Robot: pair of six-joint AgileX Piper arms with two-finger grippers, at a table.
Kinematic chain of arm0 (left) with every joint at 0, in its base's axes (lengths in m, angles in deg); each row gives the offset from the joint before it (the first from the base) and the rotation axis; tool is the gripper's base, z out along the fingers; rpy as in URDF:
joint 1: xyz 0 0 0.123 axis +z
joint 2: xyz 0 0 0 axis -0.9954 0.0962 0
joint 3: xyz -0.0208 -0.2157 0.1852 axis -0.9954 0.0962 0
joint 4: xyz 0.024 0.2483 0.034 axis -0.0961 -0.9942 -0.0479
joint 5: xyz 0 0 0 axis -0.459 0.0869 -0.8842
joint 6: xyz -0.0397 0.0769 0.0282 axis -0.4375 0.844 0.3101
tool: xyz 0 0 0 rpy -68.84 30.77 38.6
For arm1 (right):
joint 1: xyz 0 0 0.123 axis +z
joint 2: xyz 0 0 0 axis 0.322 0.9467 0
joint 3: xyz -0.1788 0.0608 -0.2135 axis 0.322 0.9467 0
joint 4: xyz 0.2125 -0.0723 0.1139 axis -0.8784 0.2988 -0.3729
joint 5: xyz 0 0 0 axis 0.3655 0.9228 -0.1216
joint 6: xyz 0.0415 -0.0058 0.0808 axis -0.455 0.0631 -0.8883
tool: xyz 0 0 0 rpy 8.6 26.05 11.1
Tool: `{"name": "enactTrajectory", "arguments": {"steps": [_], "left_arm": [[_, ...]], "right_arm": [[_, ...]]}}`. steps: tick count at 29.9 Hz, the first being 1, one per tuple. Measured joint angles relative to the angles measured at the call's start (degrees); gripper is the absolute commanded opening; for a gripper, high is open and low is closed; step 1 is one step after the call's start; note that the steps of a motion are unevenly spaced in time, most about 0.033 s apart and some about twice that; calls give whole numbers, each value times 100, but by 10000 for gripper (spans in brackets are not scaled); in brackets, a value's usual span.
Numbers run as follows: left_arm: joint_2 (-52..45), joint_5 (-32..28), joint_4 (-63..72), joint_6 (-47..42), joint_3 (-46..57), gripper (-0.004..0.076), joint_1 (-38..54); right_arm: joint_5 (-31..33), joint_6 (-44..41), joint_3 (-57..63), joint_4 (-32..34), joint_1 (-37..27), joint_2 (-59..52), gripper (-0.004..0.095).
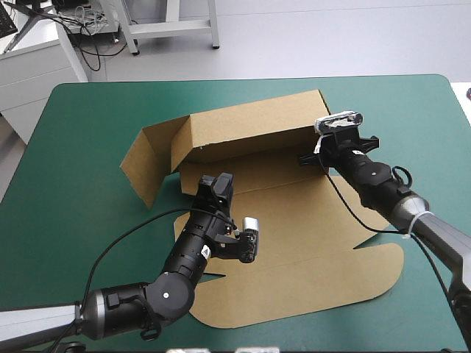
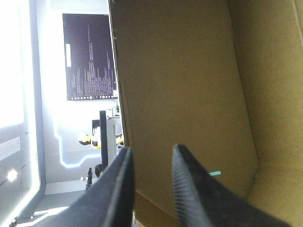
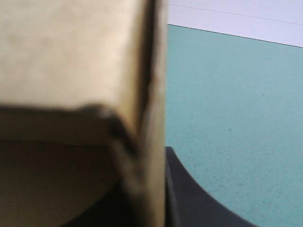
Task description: Fold the box
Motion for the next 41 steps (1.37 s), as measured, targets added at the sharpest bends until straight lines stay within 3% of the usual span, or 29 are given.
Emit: {"name": "enactTrajectory", "arguments": {"steps": [7,10,16,21,34,41], "left_arm": [[0,-582,1526,437,-699,7,187],[0,-819,3190,1481,-1335,7,692],[0,-35,6837,3919,-2871,7,2147],[0,281,8032,4589,-3524,7,3545],[161,-87,12234,4538,-3237,7,8664],[327,-33,14276,5478,-2202,7,10291]], "right_arm": [[-24,-28,-7,0,0,36,-20],[-28,-30,-7,0,0,38,-20],[-42,-30,-7,0,0,38,-20],[-42,-30,-7,0,0,38,-20],[-42,-25,-7,0,0,43,-20],[73,-31,-7,0,0,43,-20]]}}
